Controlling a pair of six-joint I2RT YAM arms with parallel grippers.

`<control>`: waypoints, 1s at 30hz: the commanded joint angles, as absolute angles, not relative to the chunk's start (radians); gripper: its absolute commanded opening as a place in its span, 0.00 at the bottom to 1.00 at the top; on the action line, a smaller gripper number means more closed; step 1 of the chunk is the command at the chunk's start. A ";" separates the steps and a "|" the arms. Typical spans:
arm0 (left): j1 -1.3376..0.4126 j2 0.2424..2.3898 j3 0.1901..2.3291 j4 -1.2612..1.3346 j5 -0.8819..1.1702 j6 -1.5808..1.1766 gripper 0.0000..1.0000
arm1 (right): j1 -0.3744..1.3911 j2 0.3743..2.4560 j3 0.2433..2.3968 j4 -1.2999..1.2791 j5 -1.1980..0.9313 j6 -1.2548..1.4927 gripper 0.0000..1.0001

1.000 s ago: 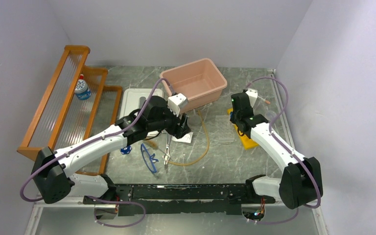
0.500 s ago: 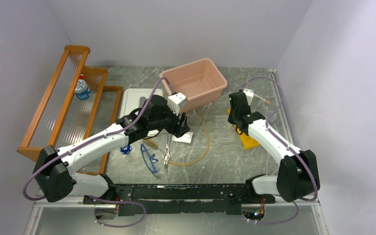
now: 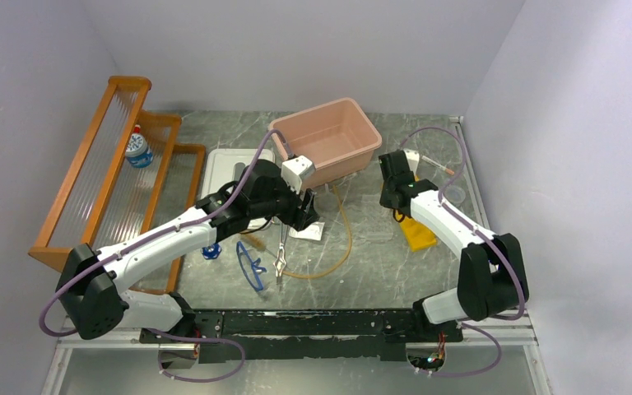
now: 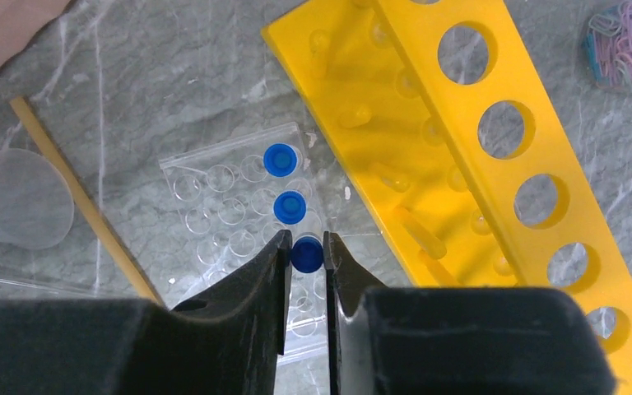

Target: Organize the chemistry lab equipment

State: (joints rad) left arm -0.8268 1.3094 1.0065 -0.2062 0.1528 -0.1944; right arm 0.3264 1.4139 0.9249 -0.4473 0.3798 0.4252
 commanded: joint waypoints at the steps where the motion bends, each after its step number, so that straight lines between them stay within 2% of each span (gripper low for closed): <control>1: -0.820 1.311 1.005 -0.181 0.159 -0.177 0.70 | 0.321 1.429 0.955 -0.475 0.382 0.431 0.25; 6: -0.819 1.312 1.005 -0.180 0.165 -0.177 0.70 | 0.321 1.417 0.965 -0.490 0.376 0.442 0.44; 10: -0.819 1.309 1.004 -0.179 0.168 -0.177 0.70 | 0.321 1.368 0.966 -0.489 0.343 0.437 0.53; 19: -0.819 1.288 1.005 -0.179 0.132 -0.191 0.70 | 0.321 1.291 0.965 -0.559 0.314 0.432 0.54; 30: -0.819 1.203 0.980 -0.205 0.016 -0.263 0.70 | 0.355 1.110 0.926 -0.609 0.161 0.462 0.51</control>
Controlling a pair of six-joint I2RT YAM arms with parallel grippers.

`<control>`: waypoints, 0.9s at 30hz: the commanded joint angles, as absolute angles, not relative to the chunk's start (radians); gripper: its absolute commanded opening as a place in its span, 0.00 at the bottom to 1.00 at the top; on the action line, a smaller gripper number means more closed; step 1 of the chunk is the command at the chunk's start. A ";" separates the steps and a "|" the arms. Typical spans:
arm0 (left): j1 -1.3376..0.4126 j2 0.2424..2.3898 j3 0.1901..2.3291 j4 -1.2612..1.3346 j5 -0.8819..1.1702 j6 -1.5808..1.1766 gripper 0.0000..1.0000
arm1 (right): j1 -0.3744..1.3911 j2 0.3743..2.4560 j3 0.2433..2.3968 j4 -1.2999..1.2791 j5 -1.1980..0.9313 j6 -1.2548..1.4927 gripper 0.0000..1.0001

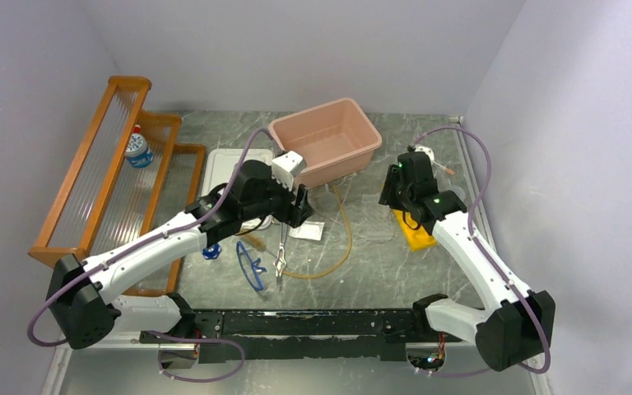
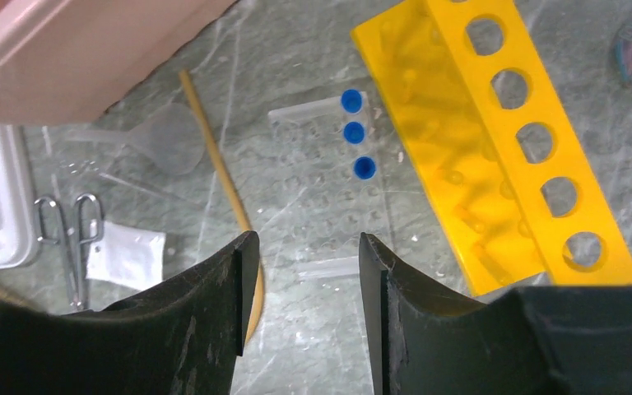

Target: Organize the chemistry lab equipment

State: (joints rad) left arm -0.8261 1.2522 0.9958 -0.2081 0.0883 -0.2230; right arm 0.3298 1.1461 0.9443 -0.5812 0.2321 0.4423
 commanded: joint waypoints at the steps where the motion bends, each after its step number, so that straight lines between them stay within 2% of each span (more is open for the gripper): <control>1: -0.818 1.193 0.976 -0.211 0.004 -0.271 0.70 | 0.372 1.102 0.918 -0.609 0.161 0.470 0.51; 8: -0.819 1.121 0.924 -0.247 -0.101 -0.355 0.70 | 0.545 1.108 0.847 -0.532 0.184 0.562 0.51; 14: -0.819 1.030 0.874 -0.265 -0.229 -0.404 0.70 | 0.713 1.248 0.818 -0.369 0.258 0.608 0.51; 20: -0.819 0.963 0.858 -0.284 -0.284 -0.412 0.70 | 0.767 1.467 0.884 -0.160 0.321 0.425 0.44; 27: -0.818 0.927 0.890 -0.344 -0.328 -0.406 0.70 | 0.773 1.633 0.948 -0.065 0.244 0.256 0.41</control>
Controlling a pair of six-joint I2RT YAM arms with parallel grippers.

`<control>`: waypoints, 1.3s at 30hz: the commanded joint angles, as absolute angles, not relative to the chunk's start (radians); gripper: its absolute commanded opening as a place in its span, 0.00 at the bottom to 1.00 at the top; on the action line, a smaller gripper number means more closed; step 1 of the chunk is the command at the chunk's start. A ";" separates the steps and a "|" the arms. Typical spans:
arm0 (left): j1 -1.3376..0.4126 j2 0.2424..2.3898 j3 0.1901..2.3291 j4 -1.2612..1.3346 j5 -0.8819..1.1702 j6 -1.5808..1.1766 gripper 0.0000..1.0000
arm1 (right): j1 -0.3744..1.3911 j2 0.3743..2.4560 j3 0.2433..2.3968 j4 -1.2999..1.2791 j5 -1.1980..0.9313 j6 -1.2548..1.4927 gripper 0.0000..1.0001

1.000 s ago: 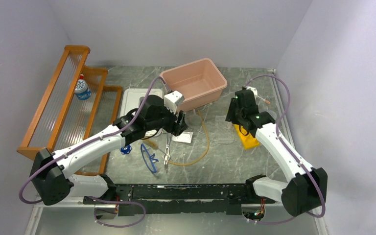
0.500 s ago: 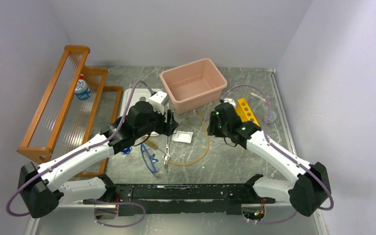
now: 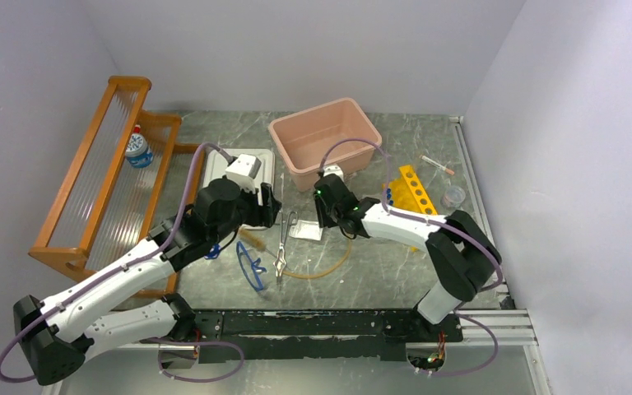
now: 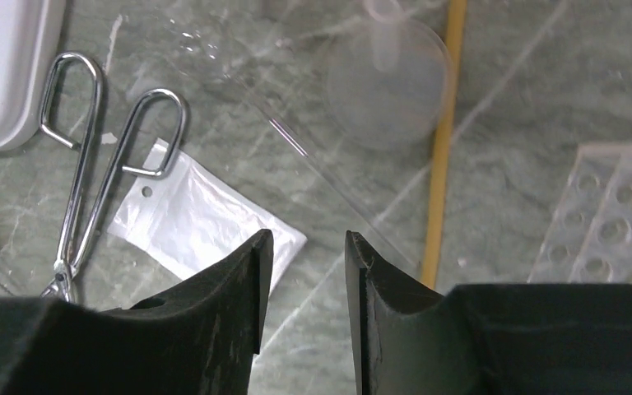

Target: Organize the chemistry lab equipment

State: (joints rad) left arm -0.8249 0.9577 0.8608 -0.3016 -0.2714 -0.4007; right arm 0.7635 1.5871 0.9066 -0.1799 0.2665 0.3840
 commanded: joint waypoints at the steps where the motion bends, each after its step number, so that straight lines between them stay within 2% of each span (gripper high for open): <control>1: -0.818 0.914 0.890 -0.347 -0.333 -0.405 0.70 | 0.773 1.650 0.954 -0.050 0.249 0.233 0.41; 9: -0.817 0.906 0.908 -0.373 -0.353 -0.391 0.73 | 0.780 1.779 1.006 0.040 0.206 0.060 0.35; 20: -0.818 0.923 0.916 -0.371 -0.353 -0.385 0.74 | 0.781 1.836 0.984 0.102 0.173 -0.052 0.34; 26: -0.818 0.929 0.911 -0.364 -0.349 -0.389 0.74 | 0.780 1.854 0.991 0.093 0.173 -0.089 0.35; 33: -0.818 0.943 0.921 -0.361 -0.334 -0.390 0.74 | 0.785 1.874 1.021 0.041 0.071 -0.180 0.25; 39: -0.817 0.928 0.932 -0.373 -0.327 -0.393 0.74 | 0.810 1.898 1.050 0.013 0.088 -0.227 0.27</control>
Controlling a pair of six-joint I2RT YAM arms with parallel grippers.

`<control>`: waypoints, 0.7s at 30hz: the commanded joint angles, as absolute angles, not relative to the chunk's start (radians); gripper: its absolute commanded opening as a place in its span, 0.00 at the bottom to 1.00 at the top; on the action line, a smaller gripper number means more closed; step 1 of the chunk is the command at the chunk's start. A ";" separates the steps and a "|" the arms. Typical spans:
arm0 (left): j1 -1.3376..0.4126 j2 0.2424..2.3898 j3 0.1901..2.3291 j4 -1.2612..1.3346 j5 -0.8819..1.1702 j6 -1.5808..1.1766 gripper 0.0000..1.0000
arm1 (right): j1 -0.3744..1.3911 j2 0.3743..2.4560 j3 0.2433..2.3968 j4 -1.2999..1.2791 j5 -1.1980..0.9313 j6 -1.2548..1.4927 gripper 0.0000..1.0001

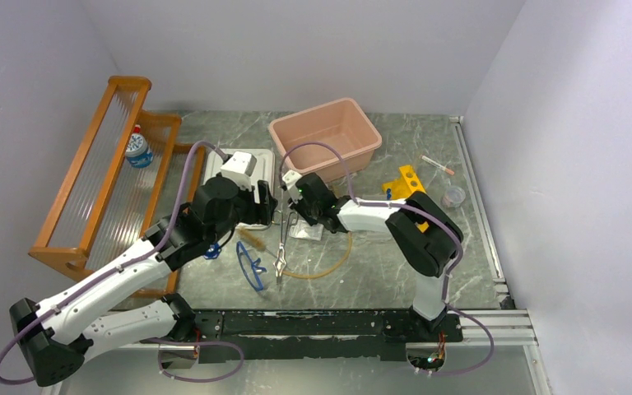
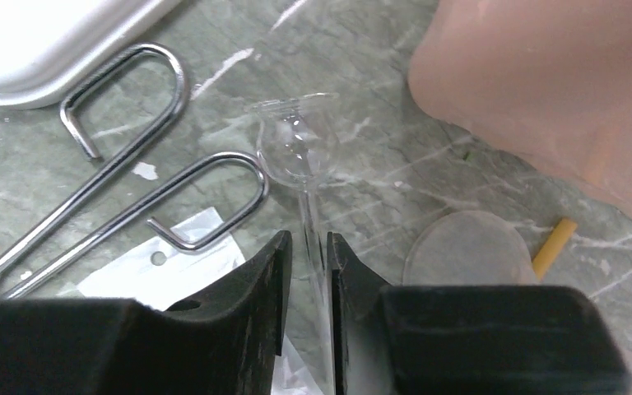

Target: Organize the chemistry lab equipment

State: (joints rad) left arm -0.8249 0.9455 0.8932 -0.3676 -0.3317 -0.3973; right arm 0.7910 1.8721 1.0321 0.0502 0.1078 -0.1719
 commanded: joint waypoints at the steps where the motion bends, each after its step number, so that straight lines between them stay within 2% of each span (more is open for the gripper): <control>1: -0.817 0.923 0.931 -0.374 -0.327 -0.395 0.74 | 0.811 1.902 1.053 0.012 0.094 -0.230 0.28; 5: -0.817 0.917 0.938 -0.386 -0.325 -0.397 0.75 | 0.814 1.925 1.074 0.005 0.107 -0.235 0.27; 9: -0.816 0.915 0.948 -0.396 -0.324 -0.400 0.75 | 0.819 1.913 1.079 0.005 0.114 -0.230 0.15; 11: -0.816 0.911 0.951 -0.397 -0.324 -0.401 0.75 | 0.823 1.884 1.076 0.005 0.117 -0.224 0.12; 21: -0.817 0.879 0.936 -0.399 -0.311 -0.437 0.75 | 0.825 1.640 1.042 -0.027 0.077 -0.143 0.10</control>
State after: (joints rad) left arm -0.8249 0.9073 0.9100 -0.3950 -0.3283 -0.4129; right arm 0.8196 1.7565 1.0527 -0.0181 0.1070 -0.1928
